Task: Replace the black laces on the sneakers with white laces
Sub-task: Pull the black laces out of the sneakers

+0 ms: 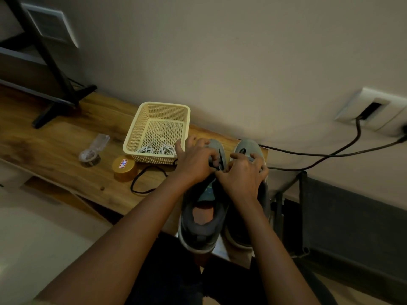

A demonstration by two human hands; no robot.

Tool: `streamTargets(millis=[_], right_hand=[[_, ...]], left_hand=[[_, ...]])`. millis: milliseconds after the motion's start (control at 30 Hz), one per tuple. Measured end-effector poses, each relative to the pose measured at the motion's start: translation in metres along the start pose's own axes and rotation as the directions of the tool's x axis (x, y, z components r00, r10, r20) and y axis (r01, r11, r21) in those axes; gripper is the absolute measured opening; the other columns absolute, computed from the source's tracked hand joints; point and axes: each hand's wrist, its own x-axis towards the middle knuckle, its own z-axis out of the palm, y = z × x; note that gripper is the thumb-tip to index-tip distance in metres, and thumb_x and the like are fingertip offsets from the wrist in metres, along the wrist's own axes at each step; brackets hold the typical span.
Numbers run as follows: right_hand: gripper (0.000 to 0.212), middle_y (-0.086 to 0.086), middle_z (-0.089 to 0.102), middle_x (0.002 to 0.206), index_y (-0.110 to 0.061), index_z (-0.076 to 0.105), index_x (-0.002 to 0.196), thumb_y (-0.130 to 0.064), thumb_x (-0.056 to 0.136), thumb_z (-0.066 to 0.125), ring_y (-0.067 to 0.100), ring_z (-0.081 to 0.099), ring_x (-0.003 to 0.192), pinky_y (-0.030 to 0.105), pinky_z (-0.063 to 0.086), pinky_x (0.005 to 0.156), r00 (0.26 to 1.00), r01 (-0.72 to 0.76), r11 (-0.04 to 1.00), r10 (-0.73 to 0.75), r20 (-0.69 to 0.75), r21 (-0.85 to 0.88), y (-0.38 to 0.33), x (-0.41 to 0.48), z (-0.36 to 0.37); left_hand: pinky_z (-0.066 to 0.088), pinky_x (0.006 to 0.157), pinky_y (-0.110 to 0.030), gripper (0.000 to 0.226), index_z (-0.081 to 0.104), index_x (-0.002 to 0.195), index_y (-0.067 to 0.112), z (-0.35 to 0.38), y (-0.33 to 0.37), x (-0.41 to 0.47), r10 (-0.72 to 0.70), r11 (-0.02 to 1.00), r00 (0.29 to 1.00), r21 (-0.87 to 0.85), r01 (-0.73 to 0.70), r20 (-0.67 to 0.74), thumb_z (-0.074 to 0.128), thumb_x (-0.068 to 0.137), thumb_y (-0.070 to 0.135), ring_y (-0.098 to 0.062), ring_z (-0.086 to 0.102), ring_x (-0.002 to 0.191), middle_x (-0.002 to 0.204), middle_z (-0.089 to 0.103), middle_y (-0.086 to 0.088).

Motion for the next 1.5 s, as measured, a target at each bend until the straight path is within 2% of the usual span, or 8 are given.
streamTargets(millis=[200, 367, 467, 600, 933, 1067, 1200, 1500], right_hand=[[0.031, -0.003, 0.055, 0.131, -0.01, 0.068, 0.104, -0.03, 0.081, 0.064, 0.026, 0.017, 0.137, 0.044, 0.011, 0.111, 1.0, 0.0, 1.0, 0.0, -0.004, 0.002, 0.002, 0.0, -0.001], [0.029, -0.003, 0.055, 0.13, -0.011, 0.067, 0.103, -0.026, 0.078, 0.065, 0.026, 0.019, 0.136, 0.043, 0.011, 0.111, 1.0, -0.008, 1.0, 0.009, -0.011, 0.009, 0.001, -0.001, -0.001], [0.029, -0.003, 0.054, 0.132, -0.01, 0.068, 0.102, -0.026, 0.079, 0.064, 0.026, 0.019, 0.136, 0.044, 0.011, 0.111, 1.0, -0.001, 1.0, 0.001, -0.004, 0.004, 0.001, -0.002, -0.001], [0.024, -0.003, 0.052, 0.135, -0.008, 0.07, 0.095, -0.026, 0.08, 0.064, 0.027, 0.018, 0.136, 0.043, 0.011, 0.11, 1.0, 0.023, 1.0, -0.023, -0.001, 0.002, 0.001, -0.002, -0.002], [0.029, -0.001, 0.05, 0.137, -0.009, 0.068, 0.101, -0.03, 0.081, 0.065, 0.027, 0.016, 0.138, 0.043, 0.01, 0.111, 0.999, 0.038, 0.999, -0.038, -0.005, 0.003, 0.002, -0.002, -0.001], [0.02, -0.004, 0.043, 0.144, -0.01, 0.07, 0.085, -0.029, 0.078, 0.065, 0.027, 0.015, 0.138, 0.045, 0.01, 0.111, 0.999, 0.033, 0.999, -0.033, 0.0, -0.013, 0.003, -0.001, 0.001], [0.02, -0.005, 0.041, 0.145, -0.01, 0.069, 0.084, -0.029, 0.077, 0.065, 0.028, 0.016, 0.138, 0.045, 0.011, 0.111, 1.0, 0.02, 1.0, -0.02, 0.017, -0.005, 0.003, 0.001, 0.002], [0.029, 0.001, 0.044, 0.143, -0.007, 0.068, 0.098, -0.03, 0.08, 0.065, 0.028, 0.016, 0.138, 0.044, 0.012, 0.11, 1.0, 0.015, 1.0, -0.015, 0.016, 0.012, 0.001, -0.002, -0.002]], left_hand=[[-0.003, 0.112, -0.052, 0.004, 0.065, 0.088, 0.031, 0.003, 0.002, 0.002, -0.012, 0.999, 1.0, 0.051, 0.012, -0.006, 0.061, 0.087, 0.031, -0.022, 0.012, 0.14, 0.146, 0.035, 0.007], [0.012, 0.111, -0.048, 0.007, 0.061, 0.083, 0.027, -0.009, -0.008, 0.007, -0.223, 0.972, 0.938, -0.138, 0.192, -0.266, 0.06, 0.09, 0.029, -0.023, 0.027, 0.133, 0.133, 0.049, 0.005], [0.014, 0.111, -0.049, 0.007, 0.056, 0.084, 0.027, -0.01, -0.014, 0.007, -0.262, 0.958, 0.946, -0.167, 0.232, -0.189, 0.06, 0.089, 0.027, -0.025, 0.026, 0.133, 0.134, 0.047, 0.001], [0.007, 0.112, -0.05, 0.036, 0.049, 0.11, 0.031, -0.006, -0.011, 0.004, -0.06, 0.992, 0.997, -0.113, 0.054, -0.057, 0.066, 0.08, 0.019, -0.023, 0.016, 0.137, 0.139, 0.037, 0.003], [-0.003, 0.112, -0.053, 0.018, 0.066, 0.102, 0.029, 0.002, -0.002, 0.005, -0.005, 0.996, 1.0, 0.084, 0.004, 0.009, 0.062, 0.087, 0.037, -0.024, 0.011, 0.142, 0.147, 0.034, 0.006], [0.002, 0.112, -0.049, 0.005, 0.066, 0.086, 0.03, -0.002, -0.004, 0.006, -0.089, 0.996, 0.987, 0.008, 0.091, -0.134, 0.064, 0.087, 0.034, -0.02, 0.023, 0.137, 0.139, 0.045, 0.01], [0.017, 0.111, -0.048, 0.02, 0.053, 0.071, 0.028, -0.012, -0.015, 0.008, -0.269, 0.961, 0.911, -0.157, 0.229, -0.314, 0.063, 0.088, 0.024, -0.022, 0.035, 0.128, 0.125, 0.056, 0.004], [0.002, 0.112, -0.052, 0.03, 0.051, 0.098, 0.036, -0.009, -0.006, 0.003, -0.001, 0.996, 1.0, -0.085, -0.001, -0.017, 0.07, 0.078, 0.024, -0.02, 0.015, 0.138, 0.138, 0.039, 0.008]])
